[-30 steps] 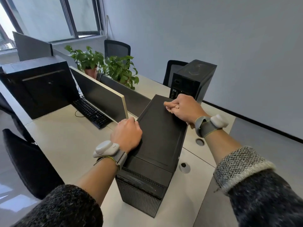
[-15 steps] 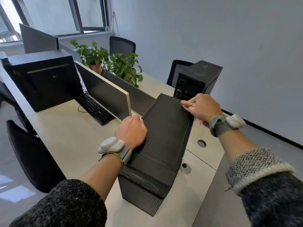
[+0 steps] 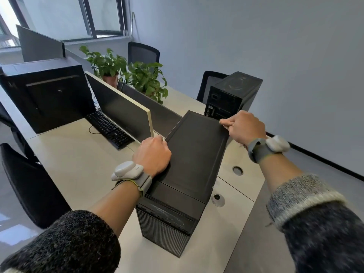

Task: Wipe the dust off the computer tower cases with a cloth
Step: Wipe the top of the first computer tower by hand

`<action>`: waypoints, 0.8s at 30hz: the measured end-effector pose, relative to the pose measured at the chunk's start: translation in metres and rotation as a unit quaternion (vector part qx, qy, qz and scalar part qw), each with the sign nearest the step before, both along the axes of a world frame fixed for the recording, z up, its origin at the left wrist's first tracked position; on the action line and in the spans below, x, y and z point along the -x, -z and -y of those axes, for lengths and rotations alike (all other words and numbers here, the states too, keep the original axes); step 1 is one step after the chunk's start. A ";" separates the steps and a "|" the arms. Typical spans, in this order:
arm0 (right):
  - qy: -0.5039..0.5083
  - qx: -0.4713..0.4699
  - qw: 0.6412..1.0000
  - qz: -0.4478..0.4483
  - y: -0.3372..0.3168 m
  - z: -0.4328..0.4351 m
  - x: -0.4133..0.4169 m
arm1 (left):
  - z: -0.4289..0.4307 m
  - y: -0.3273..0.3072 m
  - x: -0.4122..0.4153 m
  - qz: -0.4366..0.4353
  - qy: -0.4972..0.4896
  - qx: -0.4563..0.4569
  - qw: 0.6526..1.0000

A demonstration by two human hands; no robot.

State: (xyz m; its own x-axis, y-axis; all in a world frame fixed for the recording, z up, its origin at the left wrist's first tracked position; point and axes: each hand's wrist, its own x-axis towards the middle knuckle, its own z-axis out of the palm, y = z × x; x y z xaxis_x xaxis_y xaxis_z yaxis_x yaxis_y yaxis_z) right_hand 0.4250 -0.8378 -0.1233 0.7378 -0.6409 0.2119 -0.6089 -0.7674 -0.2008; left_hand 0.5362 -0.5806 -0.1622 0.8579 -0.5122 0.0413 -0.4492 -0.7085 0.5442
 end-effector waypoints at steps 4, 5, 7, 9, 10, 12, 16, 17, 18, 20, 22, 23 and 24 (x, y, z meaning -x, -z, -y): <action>-0.016 0.004 1.000 -0.021 0.000 -0.022 -0.028 | 0.000 -0.003 0.003 -0.002 0.011 -0.016 1.000; -0.047 -0.010 0.999 -0.024 0.001 -0.030 -0.030 | -0.001 -0.002 0.002 -0.003 0.002 -0.009 1.000; -0.090 -0.051 0.994 -0.018 0.002 -0.035 -0.022 | -0.001 0.002 -0.001 -0.002 -0.009 0.001 1.000; -0.092 -0.071 0.993 -0.024 -0.002 -0.027 -0.013 | 0.000 0.004 -0.003 -0.003 -0.011 -0.004 1.000; -0.079 -0.064 0.995 -0.026 -0.005 -0.023 -0.012 | -0.001 0.002 -0.003 -0.004 -0.011 -0.006 1.000; -0.033 -0.012 0.999 -0.032 -0.010 -0.018 -0.020 | 0.000 0.000 -0.001 -0.001 -0.011 -0.009 1.000; -0.047 0.037 0.997 -0.046 -0.008 -0.043 -0.052 | 0.000 0.000 0.000 -0.005 -0.003 -0.011 1.000; -0.069 0.020 0.996 -0.047 -0.006 -0.051 -0.056 | -0.001 0.000 0.001 -0.007 -0.005 -0.008 1.000; -0.089 -0.002 0.995 -0.042 -0.004 -0.056 -0.058 | -0.003 0.000 0.001 -0.011 -0.009 -0.007 1.000; -0.130 -0.046 0.990 -0.029 -0.002 -0.054 -0.048 | -0.004 -0.003 0.003 -0.015 -0.008 -0.005 1.000; -0.148 -0.065 0.986 -0.040 -0.005 -0.045 -0.038 | -0.005 -0.006 0.004 -0.009 -0.002 -0.008 1.000; -0.132 -0.058 0.989 -0.044 -0.006 -0.039 -0.036 | -0.005 -0.007 0.004 -0.002 0.004 -0.017 1.000; -0.103 -0.042 0.993 -0.042 -0.008 -0.030 -0.038 | -0.005 -0.008 0.005 0.003 0.007 -0.021 1.000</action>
